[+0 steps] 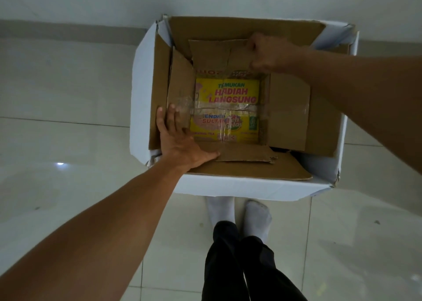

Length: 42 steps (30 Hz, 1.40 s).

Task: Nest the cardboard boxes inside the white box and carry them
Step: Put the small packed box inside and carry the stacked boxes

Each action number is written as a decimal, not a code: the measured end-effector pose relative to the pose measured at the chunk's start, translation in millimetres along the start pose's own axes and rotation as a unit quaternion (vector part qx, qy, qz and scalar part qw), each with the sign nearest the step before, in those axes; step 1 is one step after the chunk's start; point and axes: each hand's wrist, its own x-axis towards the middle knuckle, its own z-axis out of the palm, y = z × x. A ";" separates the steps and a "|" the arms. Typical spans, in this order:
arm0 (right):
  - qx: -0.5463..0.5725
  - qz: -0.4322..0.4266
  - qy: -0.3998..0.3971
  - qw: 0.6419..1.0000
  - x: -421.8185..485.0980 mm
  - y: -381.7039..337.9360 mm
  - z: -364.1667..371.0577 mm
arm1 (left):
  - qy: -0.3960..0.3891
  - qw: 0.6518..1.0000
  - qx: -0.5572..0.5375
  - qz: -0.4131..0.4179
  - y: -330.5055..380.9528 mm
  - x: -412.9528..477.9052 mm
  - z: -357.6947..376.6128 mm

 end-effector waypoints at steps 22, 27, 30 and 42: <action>-0.196 -0.007 -0.070 0.978 -132.3 56.8 95.2 | 0.175 0.979 -0.089 0.053 -9.5 -2.1 -7.5; -0.083 -0.063 0.177 0.979 -174.7 66.9 81.0 | 0.349 0.905 -0.239 -0.031 -32.2 -19.2 10.4; -0.045 0.020 0.241 0.969 -200.3 80.5 88.8 | 0.320 0.833 -0.431 -0.135 -39.6 -26.5 24.5; 0.382 0.311 0.182 0.851 -220.2 104.2 140.1 | 0.148 0.729 -0.640 -0.193 -31.5 -25.9 52.6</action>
